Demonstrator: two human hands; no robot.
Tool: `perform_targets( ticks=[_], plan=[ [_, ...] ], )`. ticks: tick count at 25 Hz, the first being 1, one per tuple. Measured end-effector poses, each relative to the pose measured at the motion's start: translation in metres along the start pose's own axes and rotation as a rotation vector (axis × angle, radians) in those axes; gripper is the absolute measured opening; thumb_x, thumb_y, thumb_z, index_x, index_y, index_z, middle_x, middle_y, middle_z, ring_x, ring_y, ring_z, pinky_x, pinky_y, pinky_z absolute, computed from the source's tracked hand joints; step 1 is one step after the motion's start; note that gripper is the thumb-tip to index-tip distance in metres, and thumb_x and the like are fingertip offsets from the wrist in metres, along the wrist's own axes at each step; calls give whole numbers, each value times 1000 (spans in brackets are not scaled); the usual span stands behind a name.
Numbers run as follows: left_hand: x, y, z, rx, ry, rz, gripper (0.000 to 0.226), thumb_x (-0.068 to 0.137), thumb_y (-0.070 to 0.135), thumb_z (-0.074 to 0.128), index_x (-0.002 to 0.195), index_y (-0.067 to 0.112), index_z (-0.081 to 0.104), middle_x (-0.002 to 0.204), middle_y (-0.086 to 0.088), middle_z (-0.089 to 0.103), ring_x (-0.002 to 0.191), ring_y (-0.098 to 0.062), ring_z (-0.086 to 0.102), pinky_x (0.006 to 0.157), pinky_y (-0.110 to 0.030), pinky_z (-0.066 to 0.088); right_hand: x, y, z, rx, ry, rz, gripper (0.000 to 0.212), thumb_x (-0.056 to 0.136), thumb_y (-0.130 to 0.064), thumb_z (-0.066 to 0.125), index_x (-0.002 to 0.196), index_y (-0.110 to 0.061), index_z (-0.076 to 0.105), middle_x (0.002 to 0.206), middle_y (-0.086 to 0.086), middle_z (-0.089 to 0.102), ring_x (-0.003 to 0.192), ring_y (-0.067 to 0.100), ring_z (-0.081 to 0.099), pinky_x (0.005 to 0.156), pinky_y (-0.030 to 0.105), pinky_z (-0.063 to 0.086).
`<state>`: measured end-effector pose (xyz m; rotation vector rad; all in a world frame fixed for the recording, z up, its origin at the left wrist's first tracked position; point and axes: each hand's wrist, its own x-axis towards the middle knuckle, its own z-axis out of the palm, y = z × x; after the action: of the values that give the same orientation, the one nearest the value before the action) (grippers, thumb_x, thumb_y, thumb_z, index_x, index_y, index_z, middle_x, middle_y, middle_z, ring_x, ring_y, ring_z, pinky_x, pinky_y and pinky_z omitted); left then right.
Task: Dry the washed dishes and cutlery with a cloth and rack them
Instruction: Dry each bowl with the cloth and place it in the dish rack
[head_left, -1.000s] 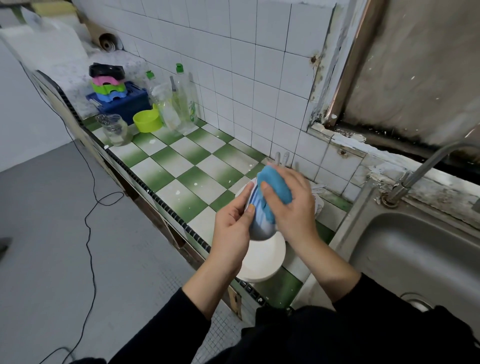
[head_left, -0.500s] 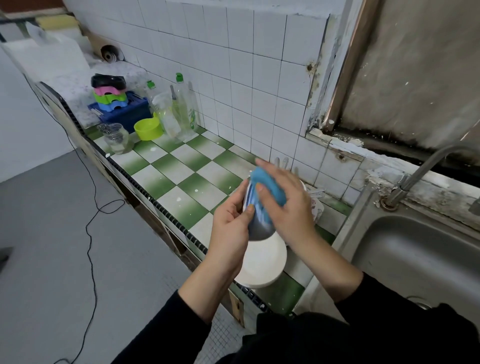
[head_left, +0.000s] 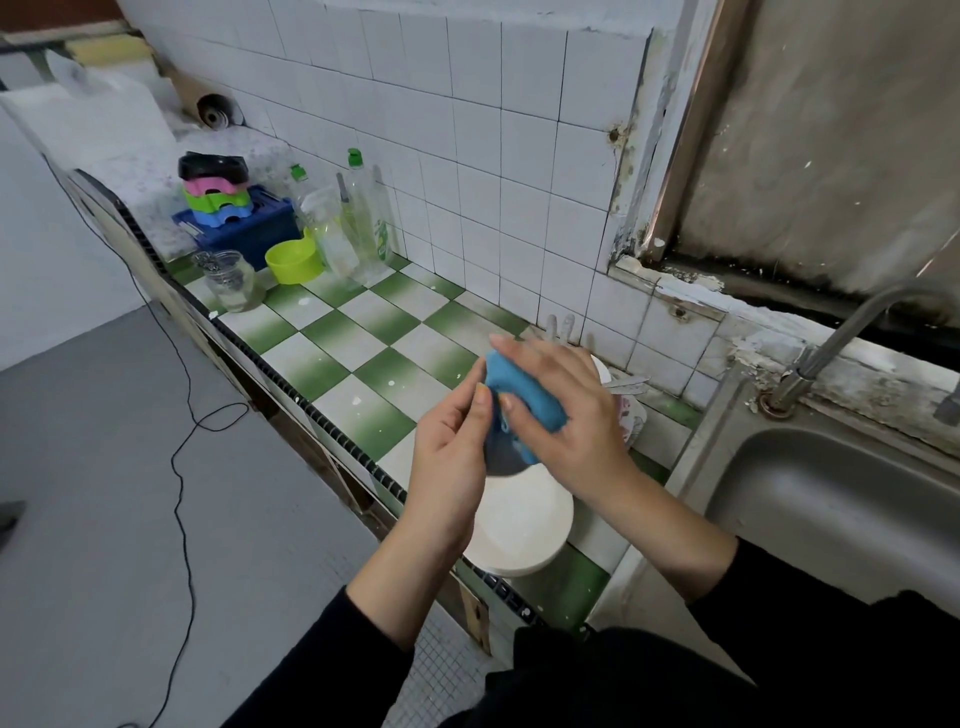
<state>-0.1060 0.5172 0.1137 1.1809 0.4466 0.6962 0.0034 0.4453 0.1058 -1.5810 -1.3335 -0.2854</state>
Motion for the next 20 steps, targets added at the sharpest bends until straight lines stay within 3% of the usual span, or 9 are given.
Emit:
perform_targets(
  ticks=[2,4,6,8,10,12,14,17,20],
  plan=[
    [-4,0,3,29,-7,11,38,91,19,51,129,20,56,131,0,61,123,-14,56,103,-29,45,8,5,3,192,47,238,39,91,-21,58,126,-37,57,115,-19,63,108,6,59,97,26,45],
    [-6,1,8,65,-7,16,38,97,4,48,128,25,52,133,4,57,119,-5,57,98,-21,46,23,6,3,374,91,480,39,90,-17,60,119,-43,60,107,-31,63,104,-2,60,94,19,47],
    [-4,5,9,82,-7,17,47,98,-8,40,136,19,45,135,2,56,120,-6,57,101,-22,45,20,1,4,232,131,370,38,88,-23,59,122,-41,59,107,-25,63,106,7,60,96,21,45],
    [0,10,10,89,-7,29,49,98,-9,39,142,11,42,136,-2,57,121,-12,57,101,-28,47,7,-3,7,41,201,116,38,90,-25,57,127,-30,58,113,-6,63,111,10,54,99,31,42],
    [2,17,17,68,-15,36,48,98,-8,38,140,16,43,124,1,64,103,-7,65,82,-25,56,-9,-2,16,-85,323,-25,34,94,-27,55,128,-24,56,122,6,58,121,5,45,102,43,40],
    [3,25,23,-2,12,53,49,98,-8,38,136,22,44,120,3,64,95,-3,66,74,-19,55,-25,1,28,-125,415,-58,32,96,-29,53,128,-26,51,132,13,49,129,14,39,104,48,36],
    [6,29,27,-54,36,78,47,98,-6,39,133,25,46,130,0,60,107,-7,63,82,-18,53,-35,1,34,-97,450,-32,36,97,-28,53,132,-29,43,139,16,40,132,28,36,106,50,36],
    [6,31,34,-66,52,100,44,99,-2,40,132,25,48,138,1,56,122,-11,56,92,-19,50,-26,-3,31,52,522,103,41,100,-37,47,139,-35,37,144,20,35,135,32,34,106,57,35],
    [4,35,42,-227,74,43,40,99,0,39,130,22,52,128,-4,62,111,-16,62,87,-24,55,-21,-7,32,37,538,39,46,100,-34,46,144,-38,33,146,27,29,136,39,32,103,61,35]
  ],
)
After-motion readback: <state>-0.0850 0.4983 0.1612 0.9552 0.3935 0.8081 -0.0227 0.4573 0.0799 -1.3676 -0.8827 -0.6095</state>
